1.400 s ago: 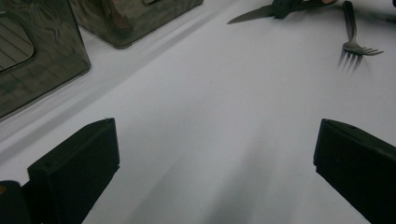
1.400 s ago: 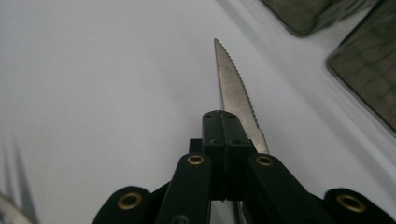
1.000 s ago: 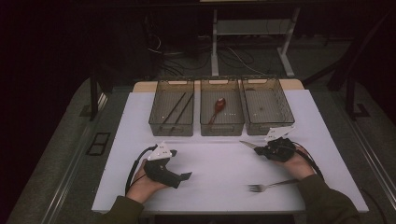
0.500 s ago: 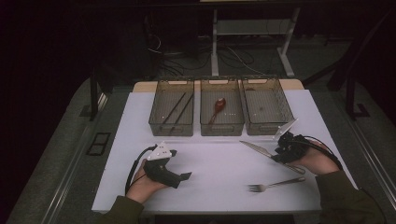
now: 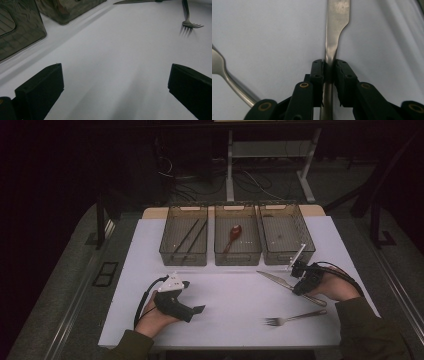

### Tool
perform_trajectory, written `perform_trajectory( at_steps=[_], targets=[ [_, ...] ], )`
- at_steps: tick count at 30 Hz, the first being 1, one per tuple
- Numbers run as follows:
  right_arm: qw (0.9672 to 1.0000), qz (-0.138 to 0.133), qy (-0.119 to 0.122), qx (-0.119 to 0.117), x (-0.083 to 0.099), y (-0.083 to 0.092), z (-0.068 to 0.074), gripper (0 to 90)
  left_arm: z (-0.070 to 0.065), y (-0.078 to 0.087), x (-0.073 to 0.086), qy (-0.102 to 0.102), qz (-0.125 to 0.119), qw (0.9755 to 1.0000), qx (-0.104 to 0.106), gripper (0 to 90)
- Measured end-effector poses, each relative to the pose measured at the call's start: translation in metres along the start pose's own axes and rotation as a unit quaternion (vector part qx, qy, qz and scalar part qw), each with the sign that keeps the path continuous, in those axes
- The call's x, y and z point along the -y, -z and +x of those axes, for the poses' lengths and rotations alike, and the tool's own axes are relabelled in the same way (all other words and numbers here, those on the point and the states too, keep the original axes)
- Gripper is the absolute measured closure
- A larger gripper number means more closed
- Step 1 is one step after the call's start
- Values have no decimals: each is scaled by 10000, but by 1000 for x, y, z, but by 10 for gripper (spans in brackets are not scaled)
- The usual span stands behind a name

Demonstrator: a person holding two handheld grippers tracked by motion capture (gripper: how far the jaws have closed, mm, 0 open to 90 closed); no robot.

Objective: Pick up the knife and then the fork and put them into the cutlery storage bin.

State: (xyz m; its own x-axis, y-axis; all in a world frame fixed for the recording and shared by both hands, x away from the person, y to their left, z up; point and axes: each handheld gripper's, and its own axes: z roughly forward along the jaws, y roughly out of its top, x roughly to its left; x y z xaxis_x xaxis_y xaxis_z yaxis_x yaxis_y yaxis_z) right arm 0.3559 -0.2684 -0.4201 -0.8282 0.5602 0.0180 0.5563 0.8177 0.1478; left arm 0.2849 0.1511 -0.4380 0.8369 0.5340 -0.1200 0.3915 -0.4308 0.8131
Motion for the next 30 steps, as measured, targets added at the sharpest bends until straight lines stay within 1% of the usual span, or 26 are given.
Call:
perform_trajectory(
  at_steps=[3, 4, 5, 6, 7, 9, 15, 17, 19, 21, 25, 27, 30],
  targets=[
    [9997, 231, 29, -44, -6, -1, -2, 769, 0, 0, 0, -9, 1, 10000, -4, 0],
    [9995, 293, 83, -15, -8, -2, -3, 769, 0, 0, 0, -3, -4, 10000, -6, 0],
    [9994, 355, 49, -29, -9, -2, -2, 769, 0, 0, 0, -4, -5, 10000, -4, 0],
    [9992, 381, 84, -19, -11, -2, -3, 769, 0, 1, 0, -6, -3, 10000, -6, 0],
    [9991, 415, 59, -29, -11, -2, -3, 771, 0, 1, 0, -5, 1, 10000, -3, 0],
    [9991, 428, 22, -47, -11, -2, -3, 780, 0, 1, 0, -9, 9, 10000, -4, 0],
    [9995, 299, -111, -82, -8, -2, -4, 792, 0, 1, 0, -14, 5, 10000, -3, 0],
    [9996, 236, -111, -96, -6, 0, -4, 792, 0, 1, 0, -19, 9, 10000, 0, 0],
    [9997, 143, -130, -129, -4, 1, -5, 792, 0, 1, 0, -26, 17, 10000, 0, 0],
    [9998, -7, -134, -162, -1, 3, -6, 792, 0, 1, 0, -18, 8, 10000, -5, 0],
    [9989, -415, -95, -215, 4, 11, -6, 792, 0, 1, 0, -20, -12, 10000, -18, 0],
    [9975, -653, -78, -276, 7, 15, -6, 792, 1, 2, 0, -22, -25, 10000, -17, 0],
    [9939, -1009, -178, -411, 11, 23, -5, 793, 1, 3, 0, -15, -32, 10000, -20, 0]
  ],
)
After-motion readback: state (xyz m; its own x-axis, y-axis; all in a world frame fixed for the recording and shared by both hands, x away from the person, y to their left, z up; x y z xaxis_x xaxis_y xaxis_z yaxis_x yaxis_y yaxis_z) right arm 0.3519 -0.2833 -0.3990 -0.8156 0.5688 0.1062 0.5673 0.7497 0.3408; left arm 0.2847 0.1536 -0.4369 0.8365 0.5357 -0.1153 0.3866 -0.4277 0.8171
